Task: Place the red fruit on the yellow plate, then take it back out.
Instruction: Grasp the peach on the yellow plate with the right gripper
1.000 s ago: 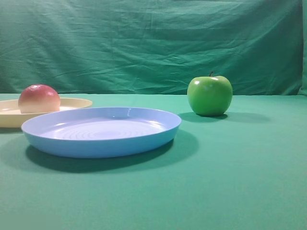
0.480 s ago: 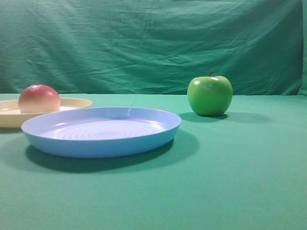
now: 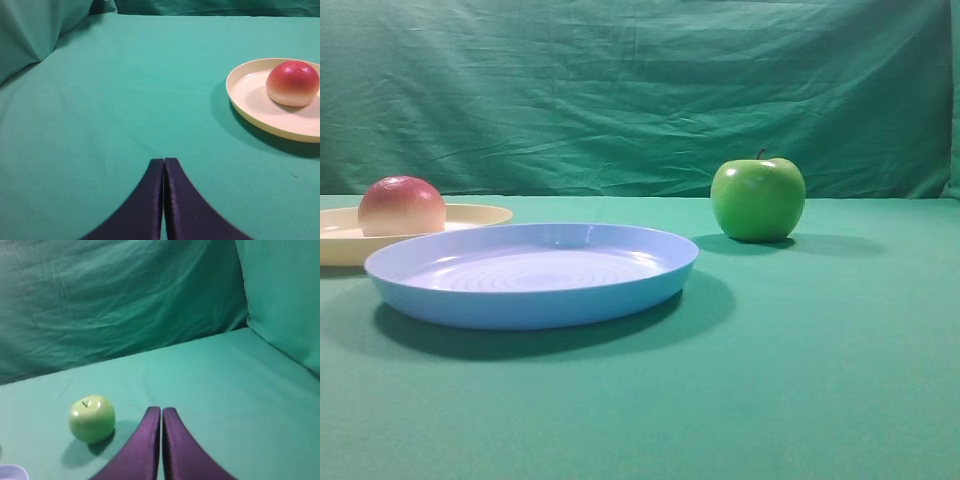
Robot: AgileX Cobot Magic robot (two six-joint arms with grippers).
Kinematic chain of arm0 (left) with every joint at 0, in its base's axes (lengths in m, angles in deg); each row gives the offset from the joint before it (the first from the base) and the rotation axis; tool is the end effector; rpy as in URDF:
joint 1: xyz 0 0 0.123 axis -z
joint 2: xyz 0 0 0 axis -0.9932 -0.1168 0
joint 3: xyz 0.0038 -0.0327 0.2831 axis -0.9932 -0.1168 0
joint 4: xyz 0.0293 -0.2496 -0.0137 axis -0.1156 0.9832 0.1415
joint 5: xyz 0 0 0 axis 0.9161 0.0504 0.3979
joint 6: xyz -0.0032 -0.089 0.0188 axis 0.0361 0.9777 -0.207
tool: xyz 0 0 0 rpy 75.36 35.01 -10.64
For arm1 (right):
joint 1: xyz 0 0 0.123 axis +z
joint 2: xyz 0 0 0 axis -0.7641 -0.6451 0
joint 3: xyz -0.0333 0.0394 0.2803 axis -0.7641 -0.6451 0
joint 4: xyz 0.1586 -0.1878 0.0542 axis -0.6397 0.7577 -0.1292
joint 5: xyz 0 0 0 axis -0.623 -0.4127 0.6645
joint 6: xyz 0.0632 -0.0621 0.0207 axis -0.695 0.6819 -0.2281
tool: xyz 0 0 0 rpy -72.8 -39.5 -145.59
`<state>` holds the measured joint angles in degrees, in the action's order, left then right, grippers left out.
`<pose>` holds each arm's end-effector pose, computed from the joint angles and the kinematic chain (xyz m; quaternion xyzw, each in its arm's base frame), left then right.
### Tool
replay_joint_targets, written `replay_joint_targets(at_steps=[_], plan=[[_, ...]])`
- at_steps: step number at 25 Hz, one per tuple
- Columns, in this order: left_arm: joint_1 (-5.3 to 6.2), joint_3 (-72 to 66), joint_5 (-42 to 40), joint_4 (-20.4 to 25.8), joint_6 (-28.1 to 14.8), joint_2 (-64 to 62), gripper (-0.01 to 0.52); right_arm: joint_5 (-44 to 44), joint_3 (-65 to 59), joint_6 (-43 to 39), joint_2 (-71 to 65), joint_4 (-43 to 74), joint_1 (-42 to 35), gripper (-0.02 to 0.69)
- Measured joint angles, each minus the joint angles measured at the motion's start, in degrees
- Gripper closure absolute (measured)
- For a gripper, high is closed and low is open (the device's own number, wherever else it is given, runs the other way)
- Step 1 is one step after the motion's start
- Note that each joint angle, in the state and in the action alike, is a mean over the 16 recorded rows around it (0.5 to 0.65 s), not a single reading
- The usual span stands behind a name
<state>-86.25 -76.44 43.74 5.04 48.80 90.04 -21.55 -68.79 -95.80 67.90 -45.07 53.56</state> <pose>0.0509 0.0134 0.1776 -0.0655 0.7917 0.0561 0.6048 0.0576 0.0049 0.2196 0.0432 0.7488 0.0891 0.6554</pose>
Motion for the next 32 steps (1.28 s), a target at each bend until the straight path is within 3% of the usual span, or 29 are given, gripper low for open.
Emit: replay_joint_targets(at_steps=[9, 20, 32], plan=[[0.00, 0.0, 0.0, 0.0, 0.0, 0.0, 0.514, -2.4, 15.4, 1.0, -16.0, -1.9, 4.3, 0.665], [0.00, 0.0, 0.0, 0.0, 0.0, 0.0, 0.514, -6.4, 31.7, 2.9, -40.3, -2.1, 16.8, 0.665], [0.00, 0.0, 0.0, 0.0, 0.0, 0.0, 0.514, 5.2, 36.8, 3.5, -55.7, -2.5, 30.0, 0.665]])
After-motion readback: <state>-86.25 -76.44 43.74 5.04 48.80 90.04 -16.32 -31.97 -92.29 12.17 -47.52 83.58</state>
